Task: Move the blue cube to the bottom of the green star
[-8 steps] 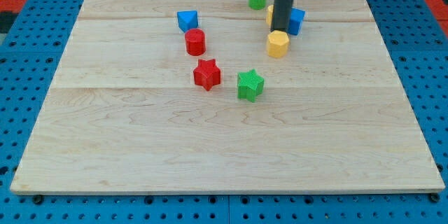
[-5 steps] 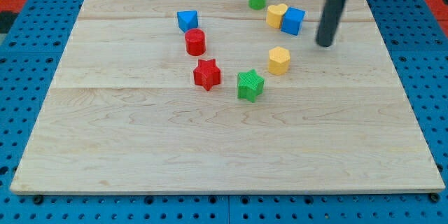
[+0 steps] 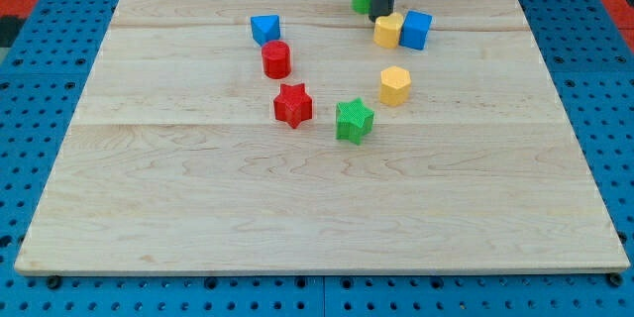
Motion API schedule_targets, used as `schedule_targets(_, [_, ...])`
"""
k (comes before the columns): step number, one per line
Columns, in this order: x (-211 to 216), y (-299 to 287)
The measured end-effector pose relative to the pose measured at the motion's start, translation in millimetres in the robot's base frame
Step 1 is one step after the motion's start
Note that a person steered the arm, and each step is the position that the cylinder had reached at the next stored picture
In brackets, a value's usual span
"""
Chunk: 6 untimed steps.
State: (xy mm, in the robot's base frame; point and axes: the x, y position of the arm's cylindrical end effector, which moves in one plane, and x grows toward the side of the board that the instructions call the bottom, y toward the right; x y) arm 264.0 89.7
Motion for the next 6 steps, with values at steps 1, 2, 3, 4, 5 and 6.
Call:
schedule_targets(1, [0,2])
schedule_targets(2, [-3,27])
schedule_targets(3, [-5,61])
schedule_targets(4, [13,66])
schedule_targets(5, [33,66])
schedule_targets(6, [61,66])
